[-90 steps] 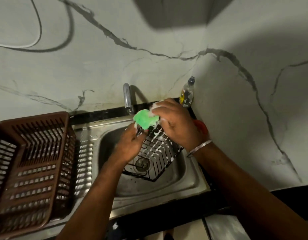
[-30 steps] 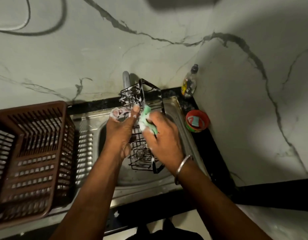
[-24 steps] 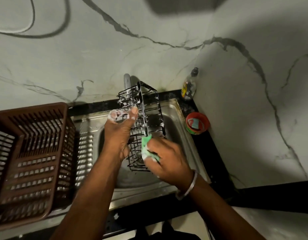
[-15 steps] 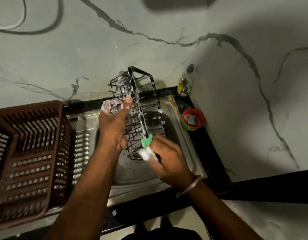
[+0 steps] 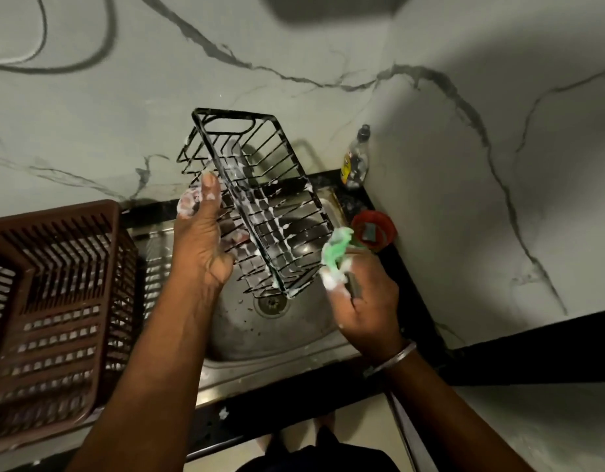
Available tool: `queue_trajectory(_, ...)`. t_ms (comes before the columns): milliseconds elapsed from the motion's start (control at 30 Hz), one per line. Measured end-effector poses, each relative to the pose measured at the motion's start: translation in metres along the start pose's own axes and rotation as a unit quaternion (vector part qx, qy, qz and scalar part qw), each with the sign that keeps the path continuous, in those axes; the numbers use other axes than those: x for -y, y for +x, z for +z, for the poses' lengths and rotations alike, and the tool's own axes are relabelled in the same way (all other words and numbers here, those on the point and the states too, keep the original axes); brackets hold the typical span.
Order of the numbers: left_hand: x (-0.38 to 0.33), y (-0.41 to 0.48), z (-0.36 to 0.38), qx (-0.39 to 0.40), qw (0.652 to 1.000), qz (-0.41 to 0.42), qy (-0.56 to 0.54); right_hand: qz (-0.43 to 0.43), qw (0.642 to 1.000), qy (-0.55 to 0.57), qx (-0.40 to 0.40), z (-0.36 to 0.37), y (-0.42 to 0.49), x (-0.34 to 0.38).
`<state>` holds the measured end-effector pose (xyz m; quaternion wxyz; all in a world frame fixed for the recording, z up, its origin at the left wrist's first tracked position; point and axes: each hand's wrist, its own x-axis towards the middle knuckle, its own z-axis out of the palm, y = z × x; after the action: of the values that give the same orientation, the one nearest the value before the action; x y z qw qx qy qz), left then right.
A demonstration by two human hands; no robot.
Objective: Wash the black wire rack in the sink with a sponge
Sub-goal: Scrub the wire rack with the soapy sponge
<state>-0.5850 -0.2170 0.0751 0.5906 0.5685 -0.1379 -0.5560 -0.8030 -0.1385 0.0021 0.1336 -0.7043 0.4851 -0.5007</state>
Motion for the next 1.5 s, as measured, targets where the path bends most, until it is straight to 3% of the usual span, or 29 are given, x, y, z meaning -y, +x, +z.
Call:
queue_trajectory(100,-0.001,0.003,-0.002,0.014,1.0,-0.024,-0.006,-0.124,0.99,-0.037,0.058,0.014,0.0,0.022)
queue_trajectory(167,0.0,0.005,-0.005,0.017,0.999,-0.029,-0.007,-0.173,0.982,-0.059,0.053,0.016,-0.002,0.018)
queue_trajectory(267,0.0,0.007,-0.01,0.014,1.0,-0.013,-0.018,-0.125,0.988,-0.094,0.015,0.008,-0.001,0.0)
queue_trajectory(400,0.001,0.008,-0.015,0.021,0.999,-0.003,-0.038,-0.141,0.985,-0.101,0.024,0.012,-0.006,-0.009)
queue_trajectory(533,0.0,0.002,-0.019,0.017,1.0,0.002,-0.024,-0.052,0.983,-0.173,0.025,-0.003,-0.003,-0.044)
queue_trajectory(633,0.002,0.003,-0.022,0.025,1.0,-0.006,-0.005,-0.098,0.978,-0.163,0.082,-0.008,-0.004,-0.048)
queue_trajectory(733,0.007,0.003,-0.024,0.029,0.999,0.015,0.008,-0.058,0.989,-0.136,-0.008,-0.013,0.006,-0.046)
queue_trajectory(800,0.009,0.004,-0.023,0.035,0.999,0.029,0.015,-0.02,0.984,-0.143,-0.103,-0.013,0.019,-0.038)
queue_trajectory(867,0.01,0.004,-0.022,0.048,0.998,0.043,0.013,-0.003,0.976,-0.165,-0.144,-0.008,0.027,-0.031)
queue_trajectory(1033,0.007,-0.004,-0.019,0.084,0.995,0.058,0.014,0.069,0.994,-0.073,0.045,0.009,0.007,-0.036)
queue_trajectory(1200,0.003,-0.01,-0.013,0.102,0.992,0.063,0.028,0.065,0.993,-0.096,-0.005,0.022,0.035,-0.036)
queue_trajectory(1333,0.002,-0.004,-0.02,0.107,0.99,0.081,0.044,0.021,0.998,-0.057,0.032,0.02,0.015,-0.041)
queue_trajectory(1500,0.009,-0.004,-0.02,0.11,0.989,0.092,0.043,0.074,0.995,-0.061,-0.013,0.031,0.055,-0.038)
